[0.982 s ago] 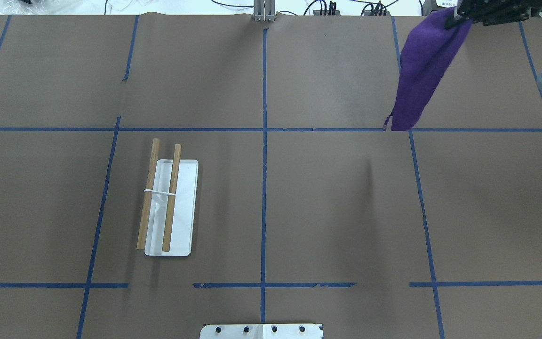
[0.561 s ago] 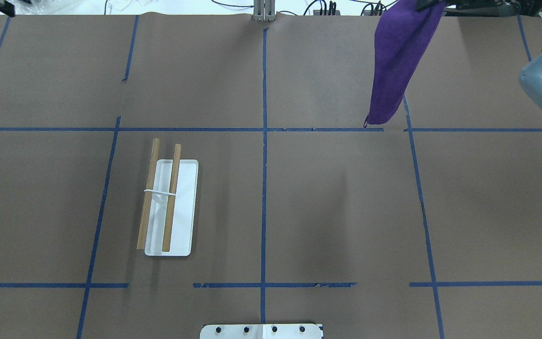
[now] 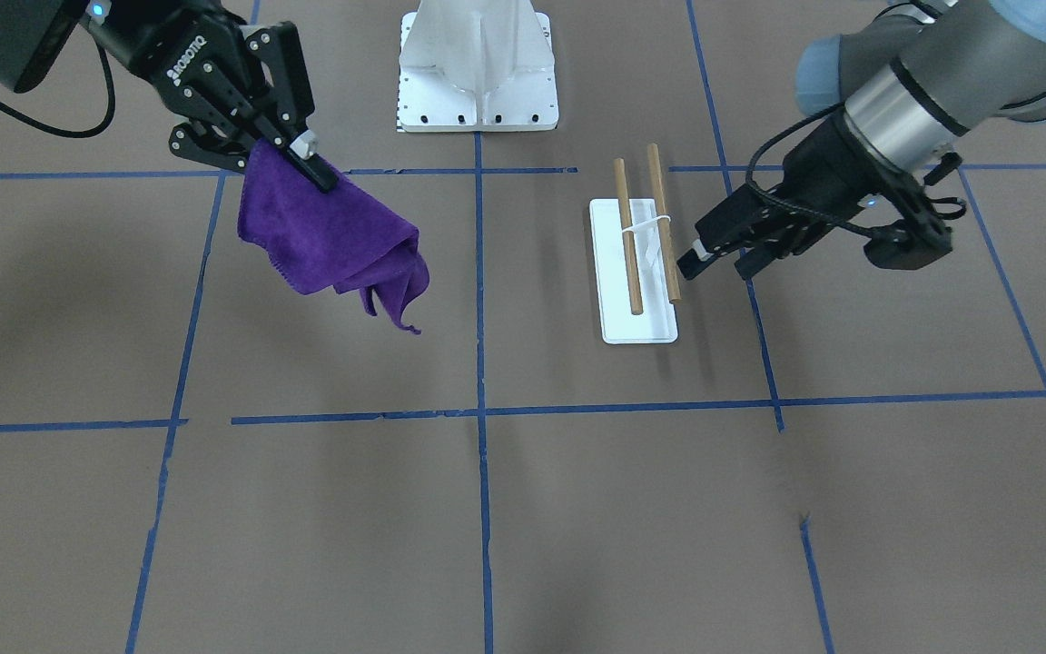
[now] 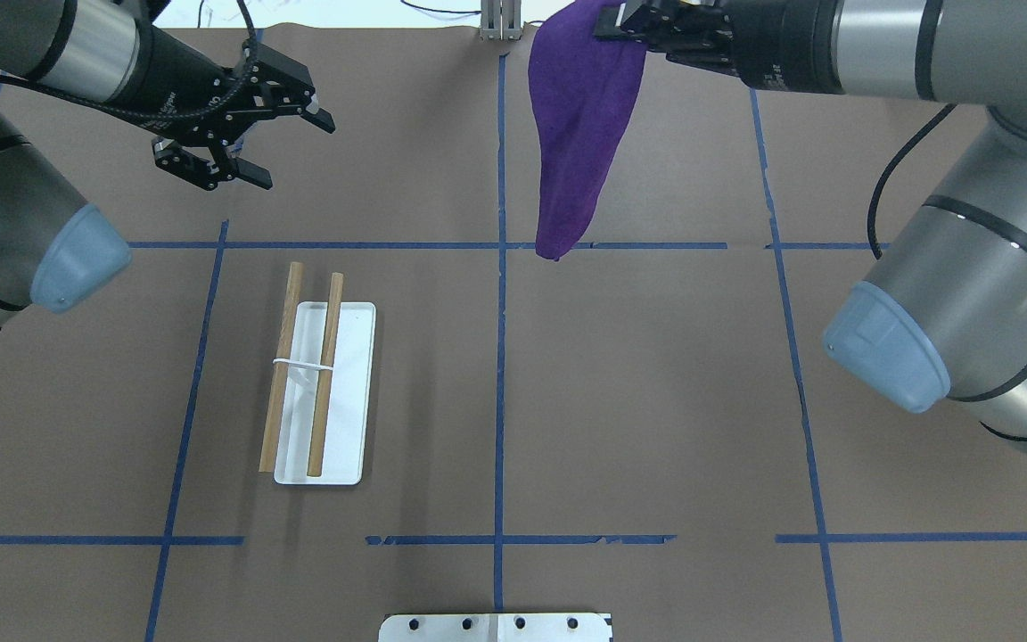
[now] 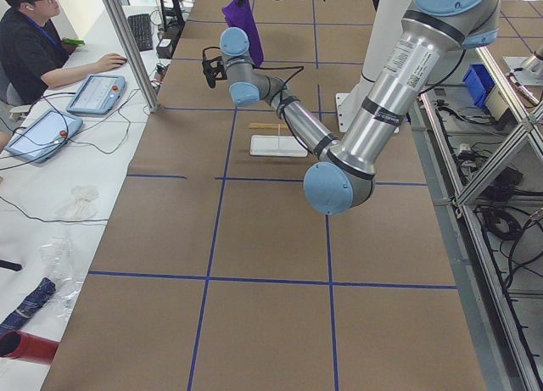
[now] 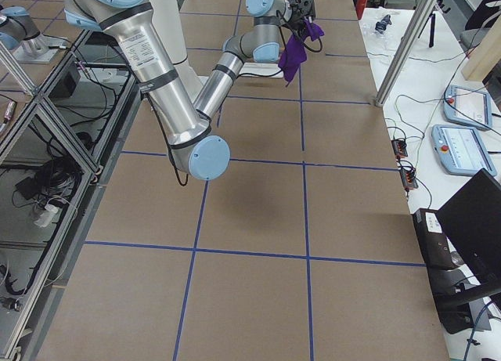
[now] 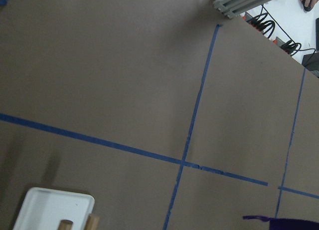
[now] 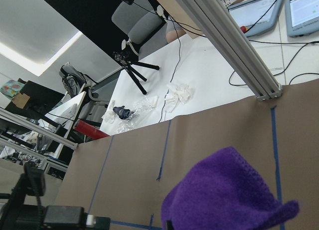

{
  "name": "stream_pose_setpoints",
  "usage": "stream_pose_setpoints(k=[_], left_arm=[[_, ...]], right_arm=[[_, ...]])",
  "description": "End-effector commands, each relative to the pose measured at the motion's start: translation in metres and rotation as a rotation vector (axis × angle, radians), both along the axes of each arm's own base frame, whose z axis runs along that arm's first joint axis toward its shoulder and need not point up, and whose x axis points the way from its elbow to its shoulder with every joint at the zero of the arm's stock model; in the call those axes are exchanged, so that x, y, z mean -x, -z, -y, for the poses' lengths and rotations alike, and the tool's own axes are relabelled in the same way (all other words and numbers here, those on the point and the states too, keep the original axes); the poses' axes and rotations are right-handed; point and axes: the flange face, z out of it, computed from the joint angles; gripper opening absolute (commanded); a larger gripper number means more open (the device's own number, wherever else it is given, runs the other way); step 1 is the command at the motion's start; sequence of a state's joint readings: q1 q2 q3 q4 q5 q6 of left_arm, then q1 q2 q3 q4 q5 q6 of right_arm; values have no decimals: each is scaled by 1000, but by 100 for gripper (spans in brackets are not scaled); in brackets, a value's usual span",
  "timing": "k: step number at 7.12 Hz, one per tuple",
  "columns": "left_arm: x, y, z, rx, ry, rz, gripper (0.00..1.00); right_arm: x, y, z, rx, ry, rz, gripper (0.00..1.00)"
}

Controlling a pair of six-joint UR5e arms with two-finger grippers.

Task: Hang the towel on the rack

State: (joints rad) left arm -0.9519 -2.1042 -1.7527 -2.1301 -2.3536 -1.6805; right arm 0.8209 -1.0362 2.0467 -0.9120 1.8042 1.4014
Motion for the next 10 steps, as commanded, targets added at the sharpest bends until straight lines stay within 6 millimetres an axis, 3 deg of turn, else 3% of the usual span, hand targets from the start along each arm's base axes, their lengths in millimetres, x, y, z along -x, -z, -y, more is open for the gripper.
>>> stream_pose_setpoints(k=[1,2,3,6,10], left_arm=[[-41,25,-16,119,-35,-62,100],[-43,31,-23,190,-29,-102,100],[-50,51,-28,256,-31,-134,100],[-59,91,-36,368,-37,-188,95],[-58,102,-43,354,-48,-202,73]], right_arm=[[32,13,-34,-33,-50,58,0],[57,15,-52,-45,-94,57,0],[74,15,-65,-73,-120,34,0],[75,15,-66,-80,-124,30,0],[75,14,-66,-79,-124,27,0]])
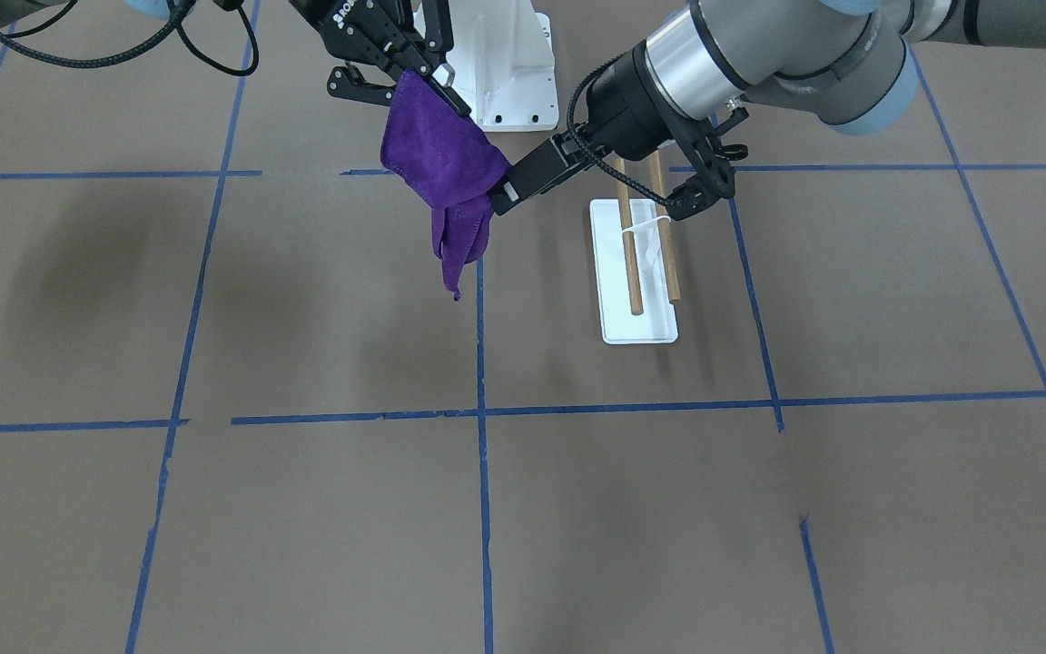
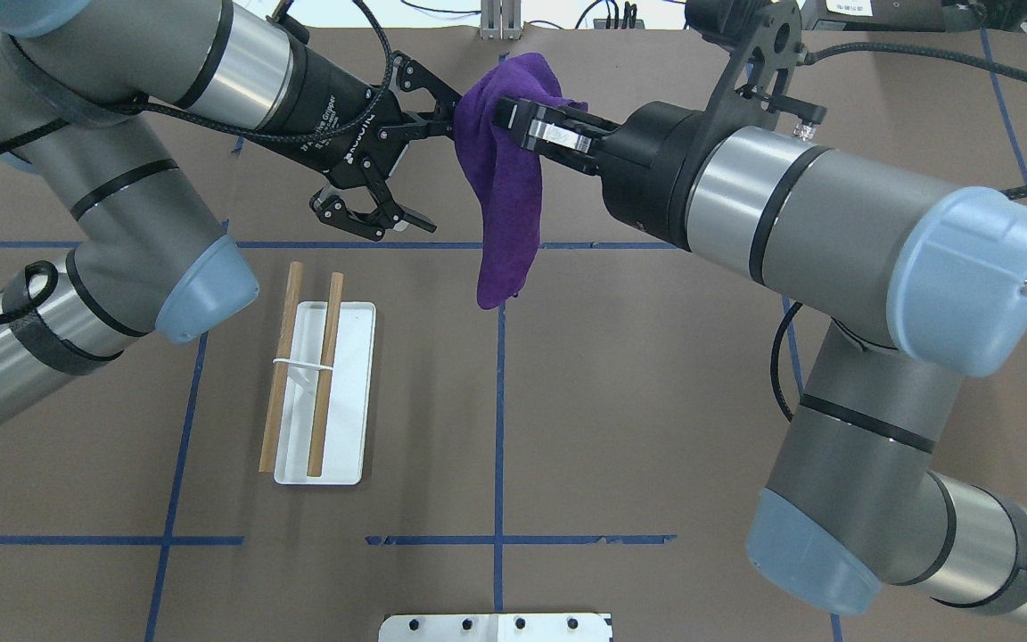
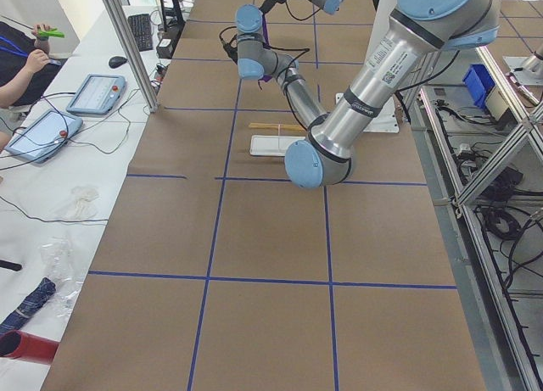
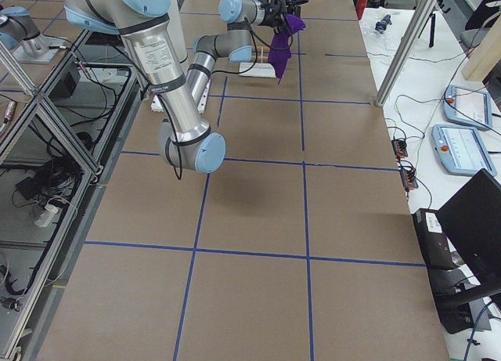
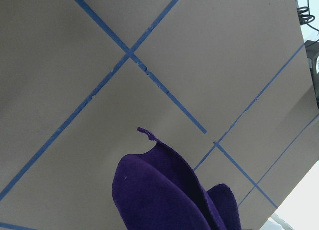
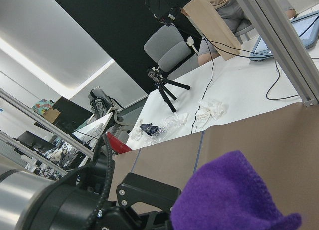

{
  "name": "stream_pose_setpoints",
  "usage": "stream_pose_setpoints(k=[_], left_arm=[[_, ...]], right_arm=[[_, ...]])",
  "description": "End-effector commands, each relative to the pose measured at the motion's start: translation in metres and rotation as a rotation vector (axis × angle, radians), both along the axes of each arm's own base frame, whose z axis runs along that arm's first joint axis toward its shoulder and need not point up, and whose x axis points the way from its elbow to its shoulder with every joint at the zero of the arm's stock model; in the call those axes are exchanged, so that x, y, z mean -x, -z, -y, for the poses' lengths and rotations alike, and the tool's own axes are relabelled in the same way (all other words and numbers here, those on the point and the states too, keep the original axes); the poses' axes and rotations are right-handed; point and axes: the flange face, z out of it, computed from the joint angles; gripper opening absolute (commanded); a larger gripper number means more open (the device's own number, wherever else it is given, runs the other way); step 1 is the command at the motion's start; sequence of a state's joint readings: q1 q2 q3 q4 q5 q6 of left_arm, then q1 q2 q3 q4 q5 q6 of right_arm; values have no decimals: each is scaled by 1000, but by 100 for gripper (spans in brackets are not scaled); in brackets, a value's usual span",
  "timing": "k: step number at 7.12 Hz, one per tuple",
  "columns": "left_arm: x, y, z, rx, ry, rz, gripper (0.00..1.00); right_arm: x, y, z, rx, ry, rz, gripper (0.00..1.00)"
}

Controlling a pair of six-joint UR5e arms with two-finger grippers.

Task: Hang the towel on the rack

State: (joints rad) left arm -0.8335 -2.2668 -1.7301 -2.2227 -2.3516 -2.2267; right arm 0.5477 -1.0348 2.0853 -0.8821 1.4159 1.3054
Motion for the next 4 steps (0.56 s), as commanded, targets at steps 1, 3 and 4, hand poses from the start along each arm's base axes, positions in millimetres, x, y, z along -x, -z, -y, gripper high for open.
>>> stream_pose_setpoints(k=[1,3,4], left_arm=[[2,4,-3,-12,-4,-9,57],[6,9,-6,-28,-7,-18,0],[8,10,-9,-37,-24,-21,0]], right_arm=[[0,0,0,-3,-1,-4,0],[0,-1,0,-3,-1,-4,0],[0,-2,0,-2,-1,-5,0]])
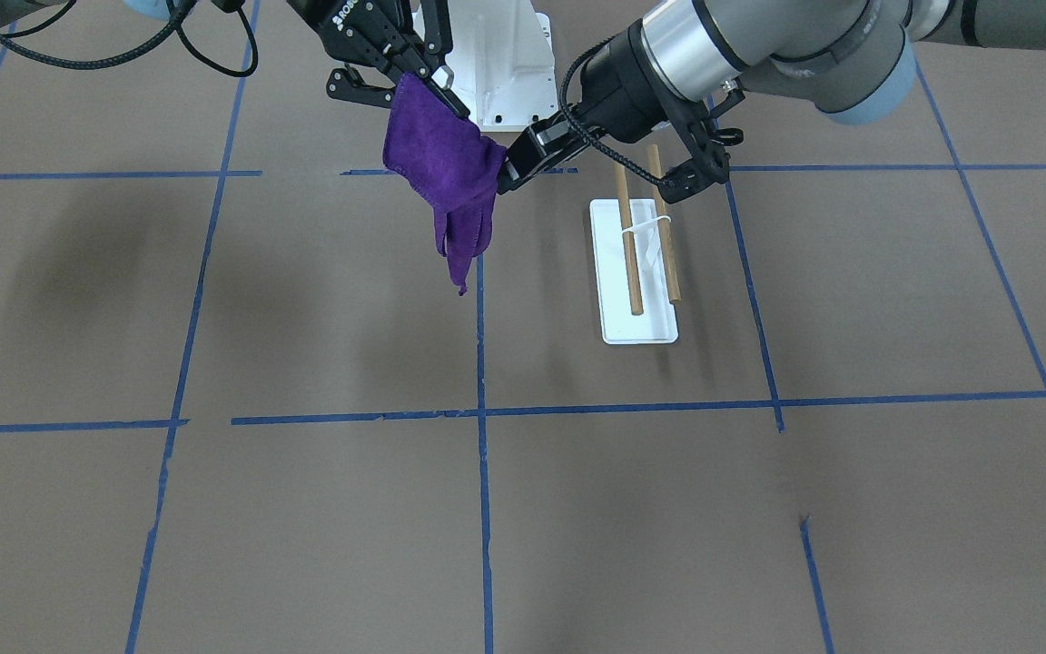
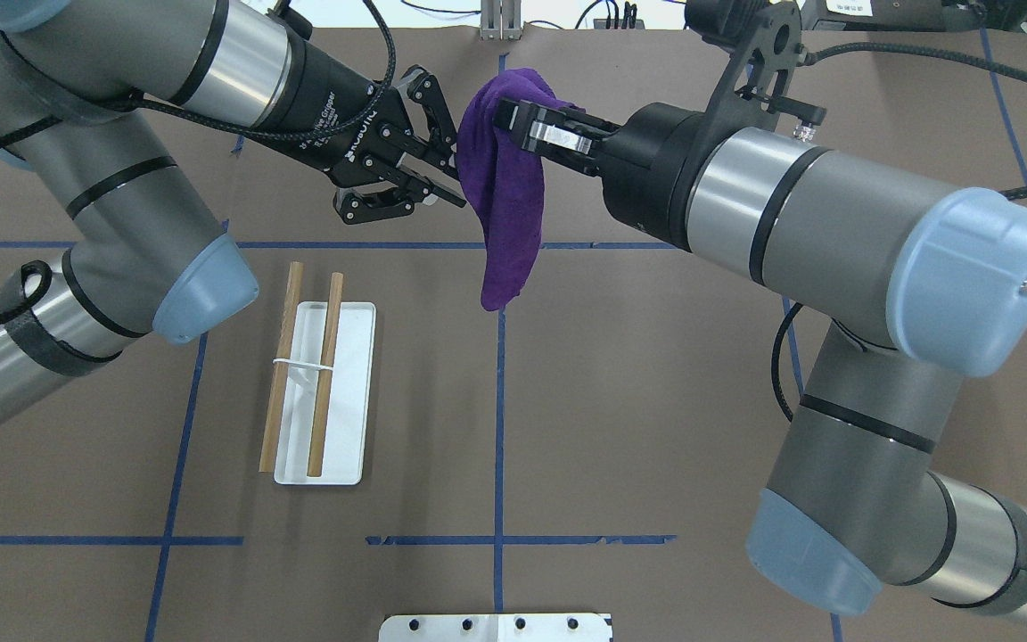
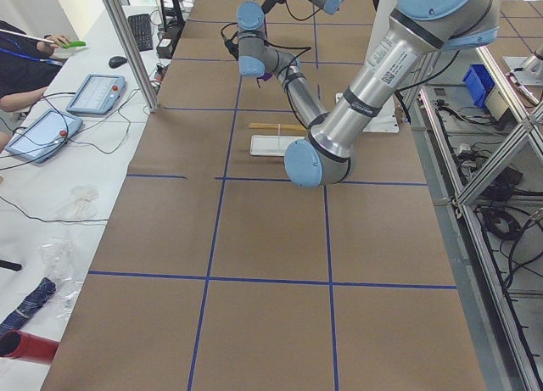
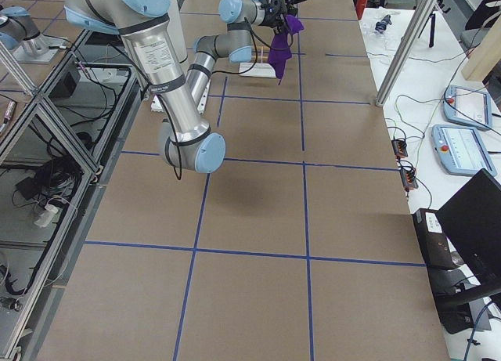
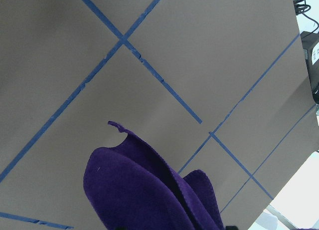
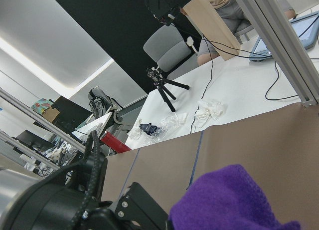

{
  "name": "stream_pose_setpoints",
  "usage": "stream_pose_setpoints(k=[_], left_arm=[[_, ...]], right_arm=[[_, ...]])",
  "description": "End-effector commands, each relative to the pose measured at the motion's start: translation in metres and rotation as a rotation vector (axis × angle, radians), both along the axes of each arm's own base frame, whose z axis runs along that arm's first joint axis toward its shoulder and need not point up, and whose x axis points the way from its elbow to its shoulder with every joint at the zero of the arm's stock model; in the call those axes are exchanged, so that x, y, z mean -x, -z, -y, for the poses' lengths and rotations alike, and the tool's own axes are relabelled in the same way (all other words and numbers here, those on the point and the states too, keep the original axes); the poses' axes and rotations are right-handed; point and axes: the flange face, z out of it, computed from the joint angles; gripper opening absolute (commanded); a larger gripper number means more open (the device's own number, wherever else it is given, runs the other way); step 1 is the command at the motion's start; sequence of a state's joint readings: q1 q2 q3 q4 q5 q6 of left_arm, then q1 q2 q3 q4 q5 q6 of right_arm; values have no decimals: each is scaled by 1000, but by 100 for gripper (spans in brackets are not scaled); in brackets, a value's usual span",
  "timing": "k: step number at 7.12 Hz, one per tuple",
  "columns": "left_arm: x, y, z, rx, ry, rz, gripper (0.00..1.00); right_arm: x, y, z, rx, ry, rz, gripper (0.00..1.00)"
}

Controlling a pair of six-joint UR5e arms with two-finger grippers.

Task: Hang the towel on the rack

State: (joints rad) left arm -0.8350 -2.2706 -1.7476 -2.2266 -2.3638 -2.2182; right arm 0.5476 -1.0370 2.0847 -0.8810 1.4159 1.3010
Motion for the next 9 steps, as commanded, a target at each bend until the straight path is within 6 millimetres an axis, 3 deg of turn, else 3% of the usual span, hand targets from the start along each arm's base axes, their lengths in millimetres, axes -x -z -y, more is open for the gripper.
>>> stream_pose_setpoints(k=[1,3,4,5,8,9], left_arm=[[6,1,-4,-12,-36,-6,0],[9,1,-3,-14,-33,-7,0],[13,2,-1,-15,-31,-8,0],[17,1,1,-11,-36,-7,0],[21,0,5,-1,-28,-2,0],[32,-2,9,5,-51,0,0]], right_arm=[[0,-1,0,1,0,-2,0],[0,-1,0,-10,1,-11,0],[-3,0,-3,-13,7,-4,72],[-6,-1,-4,-14,7,-3,100],[-9,-2,-5,-16,16,-8,100],[-15,-13,-10,-41,44,-48,100]])
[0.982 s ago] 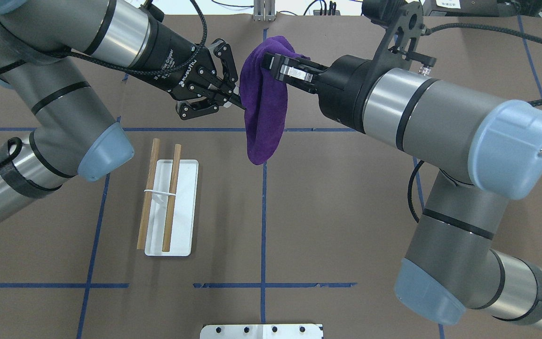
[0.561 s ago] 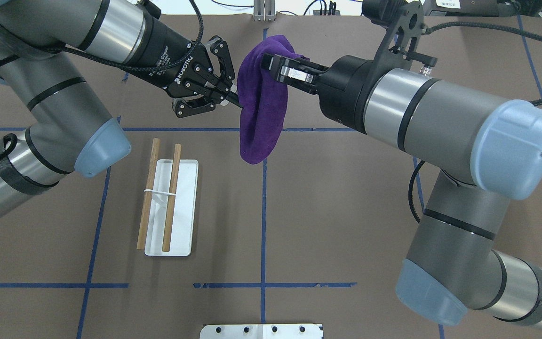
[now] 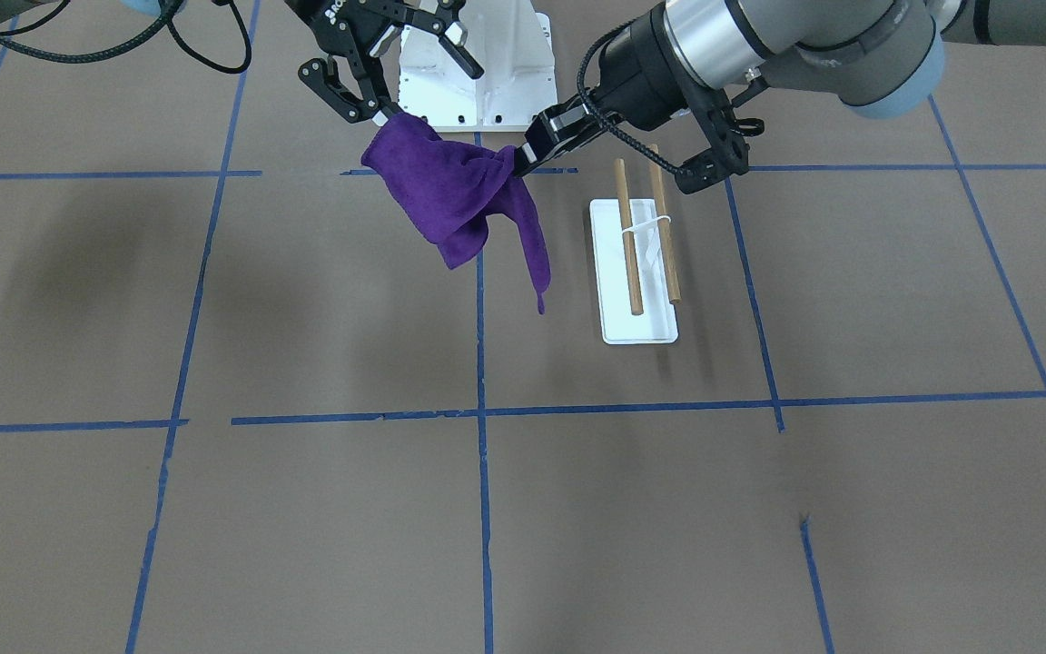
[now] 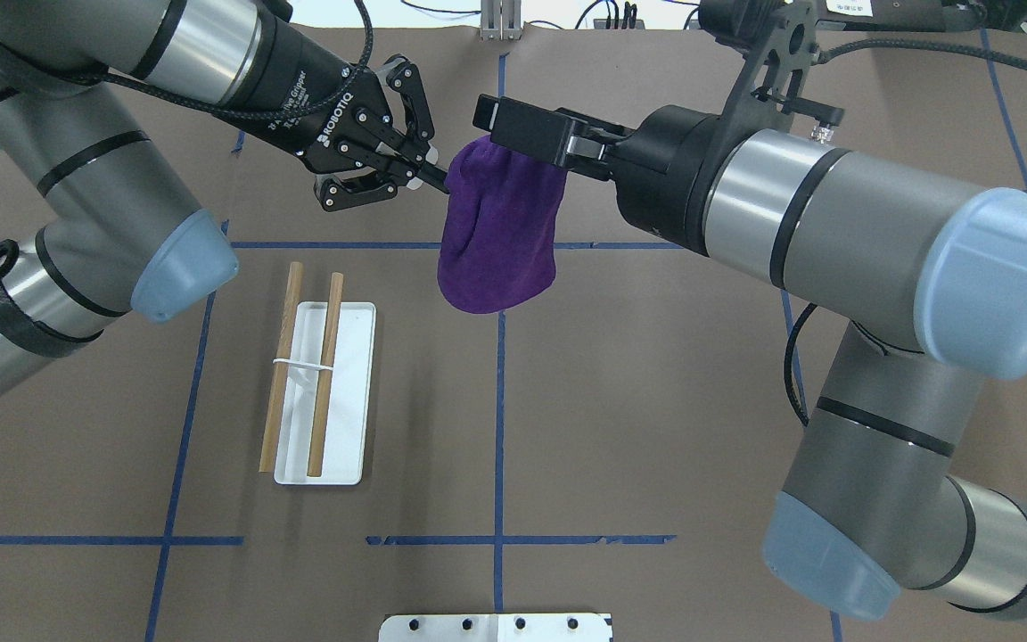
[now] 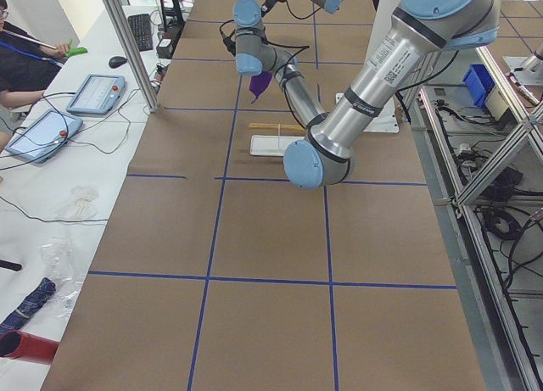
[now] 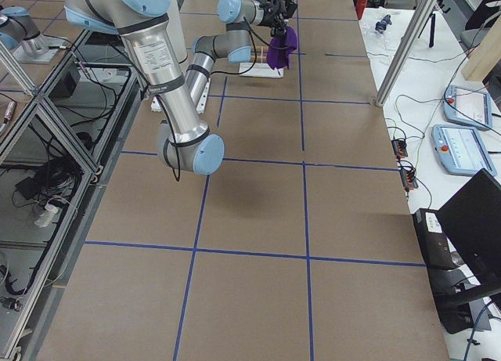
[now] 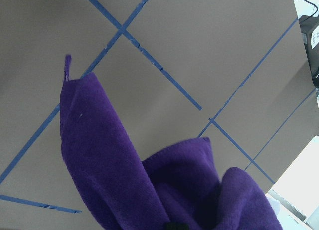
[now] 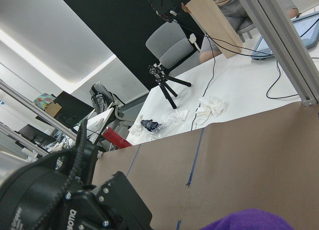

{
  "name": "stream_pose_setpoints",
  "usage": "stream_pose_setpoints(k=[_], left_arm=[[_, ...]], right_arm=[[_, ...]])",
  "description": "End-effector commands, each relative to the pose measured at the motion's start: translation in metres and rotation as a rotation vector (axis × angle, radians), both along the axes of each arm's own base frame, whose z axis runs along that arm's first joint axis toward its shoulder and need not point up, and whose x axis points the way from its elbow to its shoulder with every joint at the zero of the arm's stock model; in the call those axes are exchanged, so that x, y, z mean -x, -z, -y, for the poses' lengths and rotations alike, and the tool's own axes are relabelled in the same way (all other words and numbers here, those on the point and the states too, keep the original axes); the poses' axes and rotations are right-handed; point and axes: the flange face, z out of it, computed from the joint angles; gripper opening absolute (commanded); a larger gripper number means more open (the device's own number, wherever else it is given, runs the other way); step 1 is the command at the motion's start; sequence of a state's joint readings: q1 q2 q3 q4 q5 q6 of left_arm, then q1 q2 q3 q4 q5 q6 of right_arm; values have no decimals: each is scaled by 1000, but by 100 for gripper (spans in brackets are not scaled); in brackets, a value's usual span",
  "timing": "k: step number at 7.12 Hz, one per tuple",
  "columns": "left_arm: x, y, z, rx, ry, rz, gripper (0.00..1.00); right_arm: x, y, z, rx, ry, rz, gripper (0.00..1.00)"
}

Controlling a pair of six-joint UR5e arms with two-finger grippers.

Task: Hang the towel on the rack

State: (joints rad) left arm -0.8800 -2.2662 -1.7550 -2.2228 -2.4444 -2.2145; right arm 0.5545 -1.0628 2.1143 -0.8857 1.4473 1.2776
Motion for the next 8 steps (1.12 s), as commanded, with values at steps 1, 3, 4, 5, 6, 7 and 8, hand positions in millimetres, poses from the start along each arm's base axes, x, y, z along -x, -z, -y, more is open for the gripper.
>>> stream_pose_setpoints(k=[1,3,4,5,6,7,8], left_arm=[[22,-3,7,9,-38,2,0],[26,1,3,2,-45,-4,0],[32,7,-5,-11,-42,-16,0],[39,16,-13,-23,-29,-27,0],[43,21,-17,-29,-14,-32,0],[44,25,-25,-41,53,-45,0],[31,27,-44,-37,107,-39,0]], right_arm=[[-16,-22,-4,-46,44,-82,100],[-42,-51,16,-29,67,-144,100],[-58,-70,27,-24,88,-192,100],[-80,-89,41,-13,99,-252,100],[-94,-99,51,11,106,-304,100],[-105,-107,63,81,127,-352,100],[-132,-120,82,191,143,-418,100]])
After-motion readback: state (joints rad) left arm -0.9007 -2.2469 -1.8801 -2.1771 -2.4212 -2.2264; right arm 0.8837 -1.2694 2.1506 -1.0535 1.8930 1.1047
